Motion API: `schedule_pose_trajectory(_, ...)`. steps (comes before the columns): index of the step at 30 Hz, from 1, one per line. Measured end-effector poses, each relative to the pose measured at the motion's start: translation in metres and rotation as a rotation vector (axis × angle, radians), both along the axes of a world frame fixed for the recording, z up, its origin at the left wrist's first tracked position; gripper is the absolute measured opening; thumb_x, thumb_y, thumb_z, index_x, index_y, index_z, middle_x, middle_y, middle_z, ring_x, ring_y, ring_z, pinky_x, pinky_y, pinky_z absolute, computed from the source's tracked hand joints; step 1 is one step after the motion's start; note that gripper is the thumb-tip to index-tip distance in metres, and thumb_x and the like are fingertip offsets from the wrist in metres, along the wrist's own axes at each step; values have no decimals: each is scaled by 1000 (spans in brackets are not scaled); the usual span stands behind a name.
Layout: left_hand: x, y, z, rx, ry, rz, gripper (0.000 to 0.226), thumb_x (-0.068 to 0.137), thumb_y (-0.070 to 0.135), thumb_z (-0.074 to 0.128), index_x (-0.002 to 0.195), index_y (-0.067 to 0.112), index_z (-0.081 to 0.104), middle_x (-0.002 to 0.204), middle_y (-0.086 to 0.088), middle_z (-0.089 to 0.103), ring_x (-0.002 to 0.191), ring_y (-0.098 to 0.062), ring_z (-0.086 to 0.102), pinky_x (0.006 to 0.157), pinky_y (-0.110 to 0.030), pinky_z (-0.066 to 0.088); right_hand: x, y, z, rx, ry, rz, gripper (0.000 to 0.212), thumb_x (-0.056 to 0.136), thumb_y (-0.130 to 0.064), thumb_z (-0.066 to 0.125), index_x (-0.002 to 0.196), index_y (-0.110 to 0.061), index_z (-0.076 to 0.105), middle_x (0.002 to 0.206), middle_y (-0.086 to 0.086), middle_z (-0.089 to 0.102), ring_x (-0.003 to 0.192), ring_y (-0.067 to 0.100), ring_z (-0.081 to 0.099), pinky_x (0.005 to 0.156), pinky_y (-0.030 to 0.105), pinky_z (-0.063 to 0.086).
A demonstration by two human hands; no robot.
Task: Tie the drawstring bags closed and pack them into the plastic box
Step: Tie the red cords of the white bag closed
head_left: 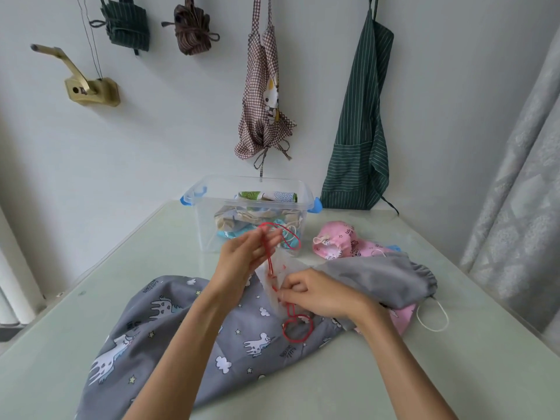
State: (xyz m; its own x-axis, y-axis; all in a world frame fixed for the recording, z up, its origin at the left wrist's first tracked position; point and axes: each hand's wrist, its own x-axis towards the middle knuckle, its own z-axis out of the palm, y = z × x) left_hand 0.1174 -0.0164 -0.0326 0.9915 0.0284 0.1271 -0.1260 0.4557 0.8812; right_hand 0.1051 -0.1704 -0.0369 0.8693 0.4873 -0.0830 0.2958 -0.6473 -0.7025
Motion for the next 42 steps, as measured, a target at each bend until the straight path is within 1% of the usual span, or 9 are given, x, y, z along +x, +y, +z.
schedule_pose_trajectory(3, -1, 5, 9, -169, 84, -89, 16, 99, 16, 43, 94, 13, 57, 87, -3, 76, 74, -6, 72, 58, -15, 55, -4, -8, 9, 147, -47, 10, 17, 91, -24, 59, 76, -18, 64, 84, 4, 61, 76, 7, 51, 72, 21, 38)
schedule_pose_trajectory(15, -14, 3, 16, 887, -203, -192, 21, 90, 17, 62, 77, 10, 76, 62, 6, 64, 48, -1, 51, 54, -15, 45, -28, -51, 57, 223, 278, -23, 31, 93, -30, 51, 68, -12, 52, 53, -1, 59, 51, 9, 54, 56, 16, 46)
schedule_pose_trajectory(18, -23, -4, 19, 941, -233, -374, 33, 92, 14, 59, 66, 25, 75, 55, 15, 55, 54, 2, 47, 58, -12, 42, -30, -52, 67, 296, 121, -91, 35, 91, -33, 55, 60, -18, 49, 42, -10, 43, 41, 5, 39, 51, 14, 42)
schedule_pose_trajectory(22, -28, -15, 19, 1105, -205, -499, 18, 90, 26, 59, 97, 22, 75, 90, 3, 72, 85, -12, 61, 92, -30, 48, -24, -41, 65, 439, -177, -240, 33, 86, -39, 60, 69, -11, 64, 50, -8, 48, 49, 6, 40, 60, 22, 37)
schedule_pose_trajectory(24, -30, -18, 18, 1194, -246, -496, 31, 87, 40, 58, 101, 16, 73, 92, -6, 71, 83, -18, 60, 90, -34, 47, -23, -30, 61, 427, -314, -223, 33, 83, -48, 60, 72, -18, 68, 63, -6, 60, 61, 8, 51, 68, 26, 41)
schedule_pose_trajectory(28, -30, -17, 18, 1006, -227, -501, 33, 98, 28, 48, 95, 7, 73, 74, 0, 65, 69, -7, 55, 75, -23, 49, -16, -15, 53, 389, -246, -70, 32, 87, -54, 41, 98, -35, 64, 104, -16, 67, 103, -5, 57, 92, 17, 42)
schedule_pose_trajectory(32, -26, -7, 19, 710, -139, -511, 35, 97, 22, 46, 77, 9, 72, 68, -1, 61, 65, -9, 55, 71, -19, 49, -12, -43, 47, 206, -138, -16, 38, 92, -17, 54, 121, -41, 48, 128, -23, 50, 121, -7, 43, 96, 15, 36)
schedule_pose_trajectory(37, -25, -2, 19, 665, -129, -522, 31, 90, 30, 53, 73, 9, 69, 77, -14, 57, 70, -14, 55, 71, -18, 50, -11, -53, 39, -6, -179, -25, 23, 88, -22, 63, 111, -28, 66, 116, -14, 63, 111, -2, 53, 99, 21, 41)
schedule_pose_trajectory(42, -23, 5, 16, 580, -47, -472, 28, 83, 35, 62, 77, 11, 75, 76, -10, 65, 66, -11, 59, 71, -18, 53, -14, -59, 46, 274, -181, -94, 17, 92, -20, 56, 87, -10, 69, 89, 0, 75, 85, 7, 68, 80, 17, 48)
